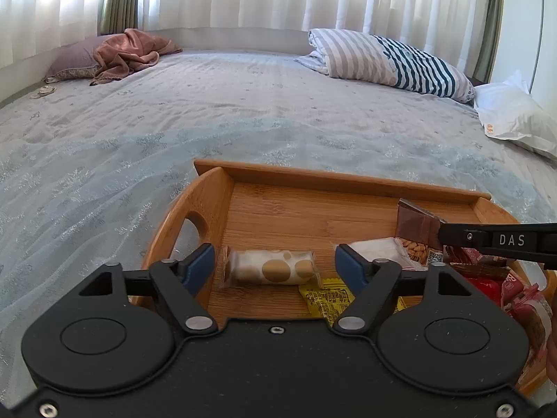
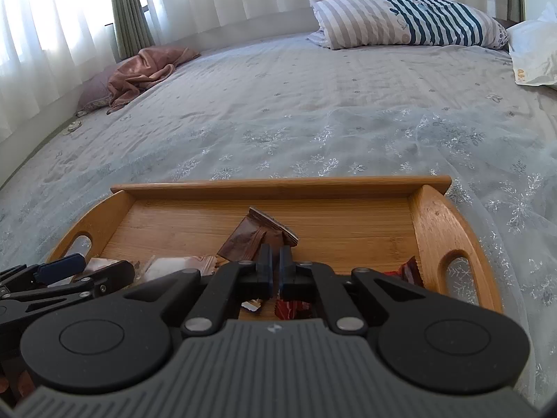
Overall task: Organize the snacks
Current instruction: 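Carry the cookie roll onto the tray with the left tool while the right tool places the nut bar, then lift both open tools away from the tray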
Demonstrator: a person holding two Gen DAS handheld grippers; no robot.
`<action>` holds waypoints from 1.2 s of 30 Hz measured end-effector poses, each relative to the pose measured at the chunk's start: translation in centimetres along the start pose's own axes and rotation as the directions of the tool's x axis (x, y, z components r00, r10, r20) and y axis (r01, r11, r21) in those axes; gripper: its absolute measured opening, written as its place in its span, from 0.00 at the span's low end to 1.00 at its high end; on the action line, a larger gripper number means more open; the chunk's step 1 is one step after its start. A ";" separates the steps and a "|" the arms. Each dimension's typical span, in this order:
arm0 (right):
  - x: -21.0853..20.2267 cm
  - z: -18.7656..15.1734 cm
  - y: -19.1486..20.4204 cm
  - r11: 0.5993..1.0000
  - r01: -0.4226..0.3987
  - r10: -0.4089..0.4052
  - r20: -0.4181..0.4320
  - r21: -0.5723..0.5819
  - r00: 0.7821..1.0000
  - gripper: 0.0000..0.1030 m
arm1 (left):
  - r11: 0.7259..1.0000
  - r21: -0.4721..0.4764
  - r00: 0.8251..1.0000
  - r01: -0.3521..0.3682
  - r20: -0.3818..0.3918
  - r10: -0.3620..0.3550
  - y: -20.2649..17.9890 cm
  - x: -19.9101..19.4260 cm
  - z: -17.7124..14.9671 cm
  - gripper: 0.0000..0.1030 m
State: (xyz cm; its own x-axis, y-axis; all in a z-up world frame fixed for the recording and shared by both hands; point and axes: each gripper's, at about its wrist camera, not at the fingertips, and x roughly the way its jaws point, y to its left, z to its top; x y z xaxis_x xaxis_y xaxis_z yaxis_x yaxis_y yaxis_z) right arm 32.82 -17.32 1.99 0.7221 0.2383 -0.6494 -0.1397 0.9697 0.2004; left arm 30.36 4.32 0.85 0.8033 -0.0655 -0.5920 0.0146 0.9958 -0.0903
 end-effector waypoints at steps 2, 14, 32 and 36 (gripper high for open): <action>-0.3 0.0 0.0 1.000 0.000 0.000 0.006 -0.001 1.000 0.09 | 1.000 0.004 1.000 -0.003 0.003 0.003 0.0 -0.3 0.1 0.78; -2.9 -0.4 -0.1 1.000 0.007 -0.007 0.043 -0.009 0.999 0.16 | 1.000 0.007 1.000 0.007 0.011 -0.007 -0.6 -2.5 0.1 0.87; -8.1 -3.3 -0.3 0.998 0.028 -0.022 0.113 -0.054 0.993 0.45 | 0.998 0.031 0.999 0.048 0.016 -0.049 -1.9 -7.3 -1.6 0.95; -9.2 -4.1 -0.1 0.996 0.036 -0.026 0.137 -0.076 0.990 0.52 | 0.998 0.043 0.999 0.051 0.015 -0.051 -2.0 -8.2 -2.1 0.96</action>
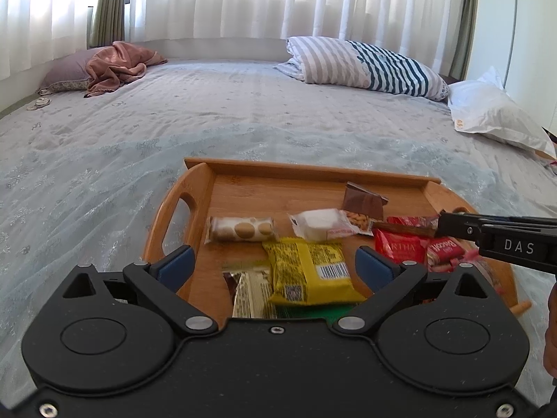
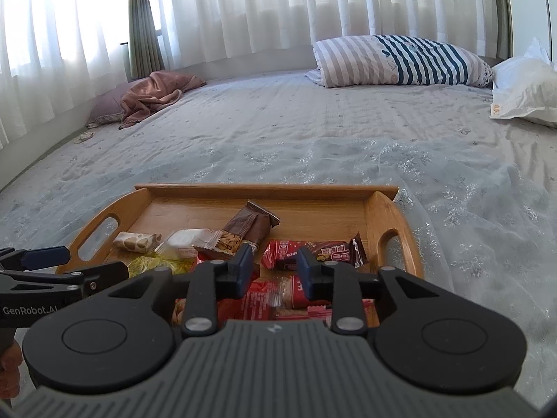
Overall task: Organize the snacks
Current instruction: 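Lift both open tools away from the tray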
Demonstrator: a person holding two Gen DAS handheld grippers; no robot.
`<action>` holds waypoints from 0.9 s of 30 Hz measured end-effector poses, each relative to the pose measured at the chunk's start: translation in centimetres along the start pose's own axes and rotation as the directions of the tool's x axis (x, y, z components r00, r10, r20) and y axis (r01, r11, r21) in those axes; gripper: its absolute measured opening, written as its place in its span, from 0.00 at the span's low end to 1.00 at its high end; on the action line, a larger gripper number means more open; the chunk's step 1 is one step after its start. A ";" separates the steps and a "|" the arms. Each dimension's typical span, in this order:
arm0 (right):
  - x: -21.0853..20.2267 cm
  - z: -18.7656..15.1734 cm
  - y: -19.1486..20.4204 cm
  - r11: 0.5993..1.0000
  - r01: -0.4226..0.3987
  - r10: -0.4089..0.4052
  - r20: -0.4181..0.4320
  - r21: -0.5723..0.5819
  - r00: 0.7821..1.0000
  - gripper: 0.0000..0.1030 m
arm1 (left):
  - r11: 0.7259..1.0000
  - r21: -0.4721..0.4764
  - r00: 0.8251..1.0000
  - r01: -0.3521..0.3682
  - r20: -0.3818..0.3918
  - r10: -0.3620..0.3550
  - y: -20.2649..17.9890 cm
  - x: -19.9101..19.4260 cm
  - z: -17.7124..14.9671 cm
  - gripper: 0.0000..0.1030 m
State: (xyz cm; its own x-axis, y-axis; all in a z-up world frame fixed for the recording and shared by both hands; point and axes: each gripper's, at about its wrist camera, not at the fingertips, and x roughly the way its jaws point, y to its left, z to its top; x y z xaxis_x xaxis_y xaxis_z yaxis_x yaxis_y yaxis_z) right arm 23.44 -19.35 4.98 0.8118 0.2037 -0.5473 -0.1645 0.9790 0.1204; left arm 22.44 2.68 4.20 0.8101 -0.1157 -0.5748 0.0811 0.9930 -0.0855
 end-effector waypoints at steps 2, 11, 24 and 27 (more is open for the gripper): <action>-0.6 -0.2 0.3 1.000 0.004 -0.003 0.015 -0.020 1.000 0.56 | 1.000 0.000 1.000 0.003 0.000 -0.003 0.0 -0.4 -0.3 0.96; -2.8 -0.7 1.0 0.998 -0.001 0.005 0.067 -0.062 0.998 0.69 | 1.000 -0.008 1.000 0.010 0.003 -0.010 0.1 -1.8 -1.1 0.97; -5.1 -1.8 1.3 0.998 -0.009 0.016 0.120 -0.063 0.993 0.89 | 1.000 -0.007 1.000 0.008 0.019 -0.008 -0.1 -3.8 -2.2 0.99; -5.7 -2.2 1.4 0.998 -0.008 0.016 0.132 -0.066 0.991 0.90 | 1.000 0.006 1.000 -0.002 0.028 0.002 -0.4 -4.5 -2.6 0.99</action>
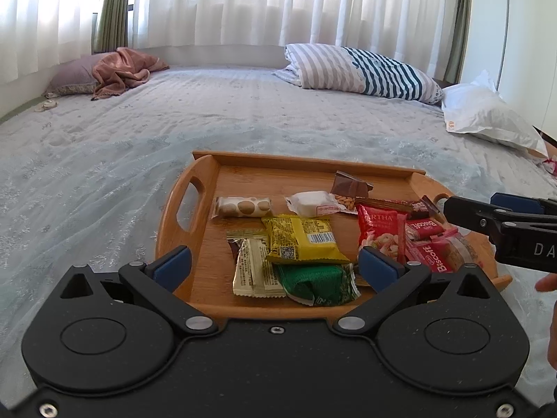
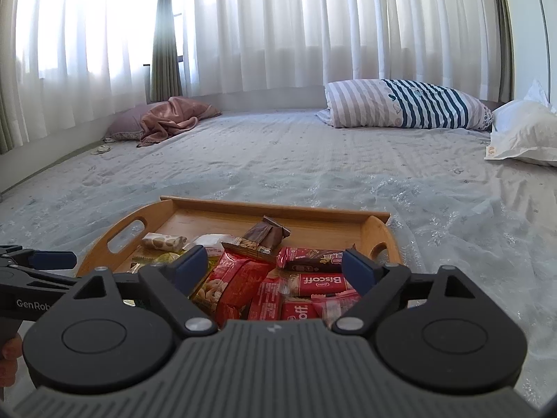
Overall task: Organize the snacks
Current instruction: 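Lift both open tools away from the tray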
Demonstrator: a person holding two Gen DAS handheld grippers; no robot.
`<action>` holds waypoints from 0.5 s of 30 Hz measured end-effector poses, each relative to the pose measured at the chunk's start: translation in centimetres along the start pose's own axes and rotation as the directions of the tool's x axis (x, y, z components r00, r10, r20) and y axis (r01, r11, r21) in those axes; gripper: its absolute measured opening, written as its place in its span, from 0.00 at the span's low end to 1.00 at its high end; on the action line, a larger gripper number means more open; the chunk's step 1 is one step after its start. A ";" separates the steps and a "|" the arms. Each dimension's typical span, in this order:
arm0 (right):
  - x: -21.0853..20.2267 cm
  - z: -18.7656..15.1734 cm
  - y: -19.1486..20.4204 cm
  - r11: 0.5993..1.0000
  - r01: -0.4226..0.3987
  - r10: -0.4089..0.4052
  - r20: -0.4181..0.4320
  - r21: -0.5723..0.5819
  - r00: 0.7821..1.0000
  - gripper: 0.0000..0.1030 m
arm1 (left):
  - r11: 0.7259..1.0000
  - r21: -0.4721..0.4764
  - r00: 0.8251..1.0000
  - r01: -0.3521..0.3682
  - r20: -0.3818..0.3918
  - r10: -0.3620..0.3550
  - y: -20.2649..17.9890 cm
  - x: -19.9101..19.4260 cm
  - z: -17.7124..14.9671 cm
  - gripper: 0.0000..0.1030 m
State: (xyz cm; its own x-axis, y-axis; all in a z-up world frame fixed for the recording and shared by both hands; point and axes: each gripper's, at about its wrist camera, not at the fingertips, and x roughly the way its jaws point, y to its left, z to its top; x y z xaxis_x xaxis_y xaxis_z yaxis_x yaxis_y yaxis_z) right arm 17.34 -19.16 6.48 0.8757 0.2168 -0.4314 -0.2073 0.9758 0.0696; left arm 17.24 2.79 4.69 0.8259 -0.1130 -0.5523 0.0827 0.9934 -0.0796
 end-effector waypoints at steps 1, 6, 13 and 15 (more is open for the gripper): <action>-0.2 -0.1 0.0 1.000 0.002 -0.002 0.003 -0.001 1.000 0.90 | 1.000 0.005 1.000 0.000 0.002 0.000 -0.1 -0.2 -0.1 0.99; -1.0 -0.6 -0.2 1.000 -0.006 0.006 0.007 0.019 1.000 0.93 | 1.000 0.027 1.000 0.010 0.009 -0.010 -0.9 -1.5 -0.6 1.00; -2.5 -1.7 -0.1 1.000 0.003 -0.003 0.025 0.015 1.000 0.95 | 0.999 0.031 1.000 0.017 -0.008 -0.016 -1.8 -3.2 -0.9 1.00; -3.1 -2.0 -0.1 1.000 -0.001 0.000 0.032 0.019 0.999 0.95 | 0.999 0.028 1.000 0.015 -0.003 -0.015 -1.9 -3.9 -1.1 1.00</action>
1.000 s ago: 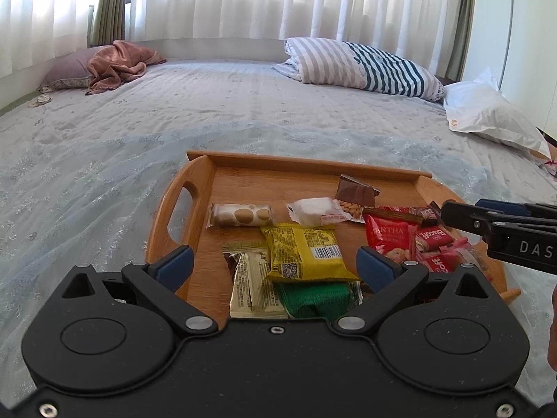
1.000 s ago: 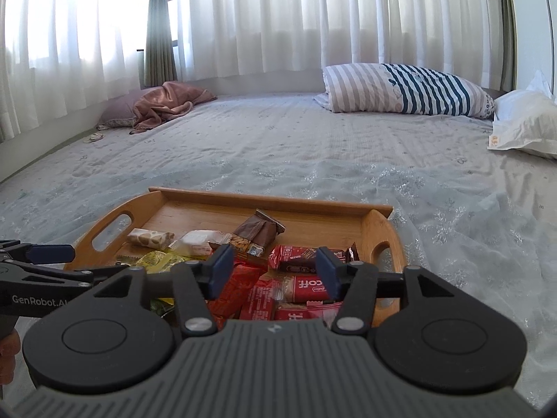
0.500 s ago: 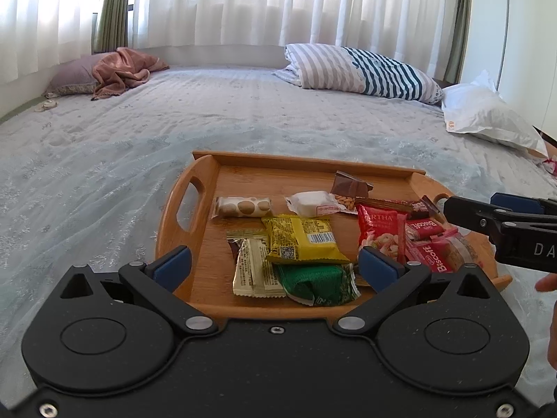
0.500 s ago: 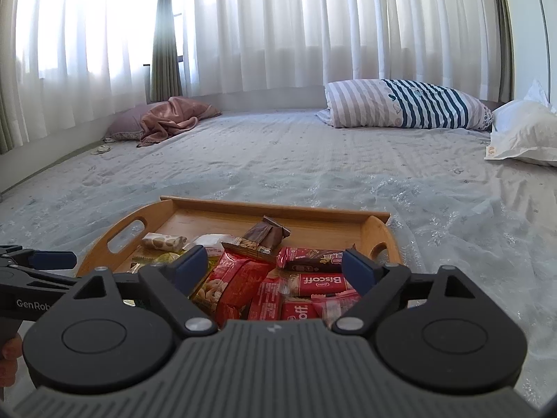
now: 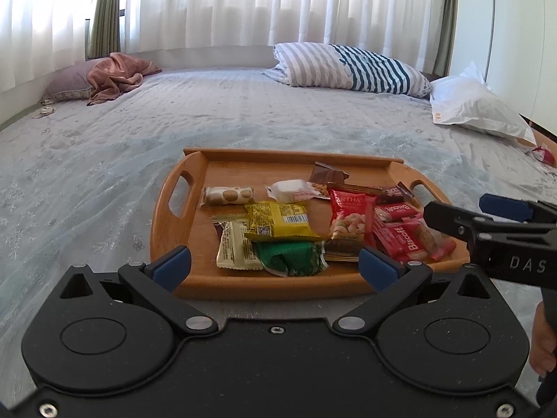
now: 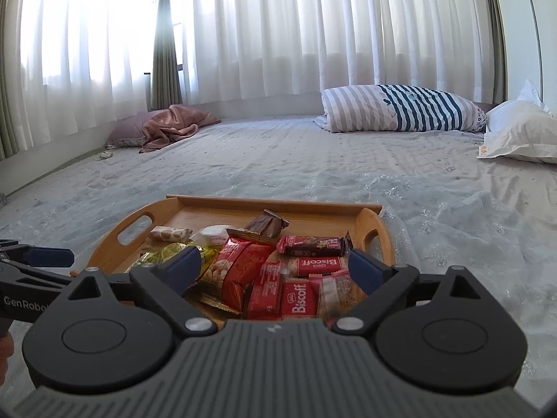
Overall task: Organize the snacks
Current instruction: 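Lift both open tools away from the tray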
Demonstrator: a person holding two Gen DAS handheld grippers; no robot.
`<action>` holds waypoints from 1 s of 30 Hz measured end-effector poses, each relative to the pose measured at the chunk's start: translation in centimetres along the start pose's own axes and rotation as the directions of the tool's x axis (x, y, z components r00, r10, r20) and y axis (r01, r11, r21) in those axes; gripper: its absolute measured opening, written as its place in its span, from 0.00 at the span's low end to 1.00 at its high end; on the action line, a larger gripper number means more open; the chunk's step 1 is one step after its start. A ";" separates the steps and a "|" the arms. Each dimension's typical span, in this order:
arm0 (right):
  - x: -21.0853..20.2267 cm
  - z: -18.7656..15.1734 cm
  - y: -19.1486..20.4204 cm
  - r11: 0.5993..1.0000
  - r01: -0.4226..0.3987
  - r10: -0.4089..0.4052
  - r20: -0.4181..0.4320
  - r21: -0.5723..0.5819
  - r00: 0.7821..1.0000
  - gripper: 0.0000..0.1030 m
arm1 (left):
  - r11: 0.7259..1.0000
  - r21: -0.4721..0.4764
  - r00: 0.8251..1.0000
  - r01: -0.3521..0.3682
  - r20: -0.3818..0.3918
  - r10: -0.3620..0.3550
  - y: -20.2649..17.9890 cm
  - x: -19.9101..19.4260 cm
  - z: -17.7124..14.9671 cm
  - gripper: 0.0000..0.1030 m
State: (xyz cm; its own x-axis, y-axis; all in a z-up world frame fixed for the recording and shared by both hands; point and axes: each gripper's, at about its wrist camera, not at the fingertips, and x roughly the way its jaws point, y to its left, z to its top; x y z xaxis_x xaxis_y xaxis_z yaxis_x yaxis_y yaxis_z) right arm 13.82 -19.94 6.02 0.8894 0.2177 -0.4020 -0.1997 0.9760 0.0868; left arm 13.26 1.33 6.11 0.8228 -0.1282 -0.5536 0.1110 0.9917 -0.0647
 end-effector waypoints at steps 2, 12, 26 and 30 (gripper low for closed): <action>-0.6 -0.2 -0.1 1.000 -0.004 0.004 0.007 0.007 1.000 0.97 | 1.000 -0.001 1.000 0.006 0.006 -0.006 -0.1 -0.8 -0.3 1.00; -3.8 -0.6 -0.4 1.000 -0.002 0.002 0.042 0.015 0.999 1.00 | 0.998 -0.066 1.000 0.020 0.013 -0.019 0.4 -4.6 -0.7 1.00; -5.8 -3.7 0.0 0.999 0.041 -0.040 0.041 -0.020 0.998 1.00 | 0.998 -0.057 0.999 -0.023 0.028 0.025 -0.2 -7.3 -3.7 1.00; -5.3 -5.3 -0.1 0.998 0.058 -0.058 0.002 -0.014 0.998 1.00 | 0.998 -0.056 0.999 -0.034 0.013 0.035 -0.2 -5.9 -5.4 1.00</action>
State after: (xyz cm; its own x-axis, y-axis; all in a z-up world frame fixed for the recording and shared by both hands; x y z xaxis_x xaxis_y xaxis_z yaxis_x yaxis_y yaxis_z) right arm 6.94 -21.22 3.35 0.9004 0.1606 -0.4044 -0.1533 0.9869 0.0507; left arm 5.37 1.90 4.90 0.8332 -0.0938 -0.5450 0.0517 0.9944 -0.0922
